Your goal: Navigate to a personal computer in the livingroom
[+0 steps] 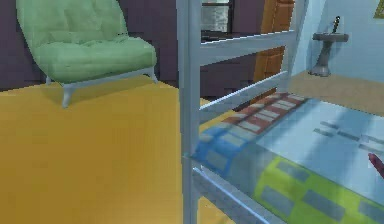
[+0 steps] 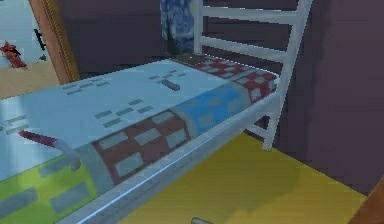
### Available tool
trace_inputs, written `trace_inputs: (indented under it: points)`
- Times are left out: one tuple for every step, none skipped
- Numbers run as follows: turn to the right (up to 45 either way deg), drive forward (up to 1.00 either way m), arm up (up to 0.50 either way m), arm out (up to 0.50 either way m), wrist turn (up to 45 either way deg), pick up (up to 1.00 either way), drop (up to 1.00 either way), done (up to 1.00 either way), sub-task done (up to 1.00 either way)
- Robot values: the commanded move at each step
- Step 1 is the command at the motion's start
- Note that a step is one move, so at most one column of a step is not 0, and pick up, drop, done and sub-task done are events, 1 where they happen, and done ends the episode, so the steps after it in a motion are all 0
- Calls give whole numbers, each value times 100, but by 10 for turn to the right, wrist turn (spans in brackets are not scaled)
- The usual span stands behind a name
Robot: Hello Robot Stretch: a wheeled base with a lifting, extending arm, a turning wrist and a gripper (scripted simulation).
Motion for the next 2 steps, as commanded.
trace_inputs:
  points:
    - [-210, 0, 0, 0, 0, 0, 0, 0, 0]
    - [0, 80, 0, 0, 0, 0, 0, 0, 0]
